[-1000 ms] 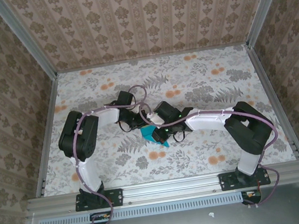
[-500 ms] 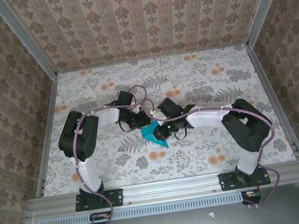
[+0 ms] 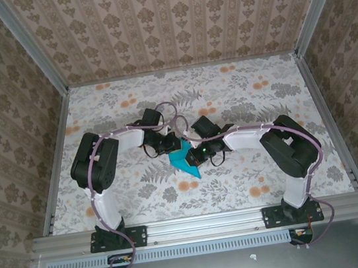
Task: Fold a paper plane with a square sheet of paper (fold left side to right side)
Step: Third fold the triangle at the center of the table.
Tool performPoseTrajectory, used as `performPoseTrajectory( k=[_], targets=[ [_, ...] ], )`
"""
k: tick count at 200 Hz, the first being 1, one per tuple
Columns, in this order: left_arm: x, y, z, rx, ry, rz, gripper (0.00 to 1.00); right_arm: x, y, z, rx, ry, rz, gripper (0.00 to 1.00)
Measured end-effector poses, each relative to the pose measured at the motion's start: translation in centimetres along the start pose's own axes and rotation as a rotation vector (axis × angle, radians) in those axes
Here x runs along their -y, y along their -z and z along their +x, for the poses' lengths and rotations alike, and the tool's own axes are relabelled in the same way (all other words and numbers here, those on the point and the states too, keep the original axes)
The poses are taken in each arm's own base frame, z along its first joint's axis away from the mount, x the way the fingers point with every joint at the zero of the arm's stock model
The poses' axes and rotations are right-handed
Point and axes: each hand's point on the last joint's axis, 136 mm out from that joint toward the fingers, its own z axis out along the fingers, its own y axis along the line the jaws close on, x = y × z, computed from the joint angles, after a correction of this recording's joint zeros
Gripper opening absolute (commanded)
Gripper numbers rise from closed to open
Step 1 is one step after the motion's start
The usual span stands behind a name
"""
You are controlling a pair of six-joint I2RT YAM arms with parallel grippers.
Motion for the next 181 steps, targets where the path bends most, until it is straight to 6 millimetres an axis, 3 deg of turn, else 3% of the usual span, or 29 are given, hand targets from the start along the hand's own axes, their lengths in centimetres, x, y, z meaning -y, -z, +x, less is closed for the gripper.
performPoseTrajectory(
  k=[181],
  targets=[
    [0.05,-0.09,0.08,-0.001,-0.007,-0.006,0.11,0.94,-0.42,0.31,-0.01,-0.035,0.029,0.0]
  ],
)
